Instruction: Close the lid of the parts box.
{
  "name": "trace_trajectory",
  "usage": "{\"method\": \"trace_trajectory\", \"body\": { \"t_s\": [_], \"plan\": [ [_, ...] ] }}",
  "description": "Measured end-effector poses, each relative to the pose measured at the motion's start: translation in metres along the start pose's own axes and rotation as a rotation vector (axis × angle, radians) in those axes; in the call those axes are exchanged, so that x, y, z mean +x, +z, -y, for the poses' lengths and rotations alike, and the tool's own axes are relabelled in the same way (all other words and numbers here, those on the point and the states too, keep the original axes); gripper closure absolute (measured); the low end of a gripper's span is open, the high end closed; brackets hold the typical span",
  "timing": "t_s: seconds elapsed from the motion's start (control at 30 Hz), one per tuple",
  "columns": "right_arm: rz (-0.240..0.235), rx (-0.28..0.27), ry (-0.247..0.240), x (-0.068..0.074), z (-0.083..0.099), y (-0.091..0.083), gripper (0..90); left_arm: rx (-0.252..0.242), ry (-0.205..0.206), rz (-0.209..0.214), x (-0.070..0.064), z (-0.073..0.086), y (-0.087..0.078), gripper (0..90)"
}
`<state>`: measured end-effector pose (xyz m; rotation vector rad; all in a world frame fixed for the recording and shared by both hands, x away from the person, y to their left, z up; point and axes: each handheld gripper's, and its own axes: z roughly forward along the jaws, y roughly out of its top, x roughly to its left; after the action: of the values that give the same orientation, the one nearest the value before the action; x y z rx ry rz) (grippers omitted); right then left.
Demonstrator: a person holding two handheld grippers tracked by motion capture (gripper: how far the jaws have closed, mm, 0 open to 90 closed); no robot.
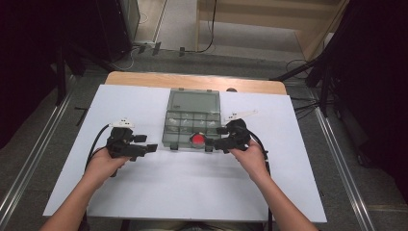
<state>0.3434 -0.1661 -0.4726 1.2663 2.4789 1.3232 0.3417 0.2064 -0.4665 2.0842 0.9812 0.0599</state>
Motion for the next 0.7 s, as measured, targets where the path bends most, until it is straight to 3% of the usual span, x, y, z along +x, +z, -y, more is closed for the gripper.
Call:
{"method": "trace_trajectory", "body": {
  "t_s": [0.23, 0.33, 0.47, 0.53, 0.63, 0.7],
  "plan": [
    [0.010, 0.001, 0.027, -0.008, 0.003, -0.001, 24.4, -0.005, -0.018, 0.021, 0.005, -0.010, 0.011, 31.8],
    [0.013, -0.002, 0.031, -0.010, 0.002, -0.002, 24.4, 0.005, -0.017, 0.009, 0.007, -0.015, 0.016, 31.8],
    [0.013, 0.000, 0.037, -0.012, -0.001, 0.000, 24.2, -0.028, -0.021, 0.042, 0.011, -0.020, 0.017, 31.8],
    [0.017, -0.001, 0.040, -0.012, -0.003, 0.000, 24.1, -0.018, -0.023, 0.025, 0.013, -0.024, 0.018, 31.9],
    [0.006, -0.002, 0.049, -0.014, -0.007, 0.001, 24.1, -0.020, -0.069, 0.062, 0.015, -0.029, 0.021, 31.9],
    [0.003, 0.006, 0.044, -0.014, -0.011, 0.002, 23.7, -0.023, -0.050, 0.053, 0.016, -0.032, 0.022, 31.9]
  ]
}}
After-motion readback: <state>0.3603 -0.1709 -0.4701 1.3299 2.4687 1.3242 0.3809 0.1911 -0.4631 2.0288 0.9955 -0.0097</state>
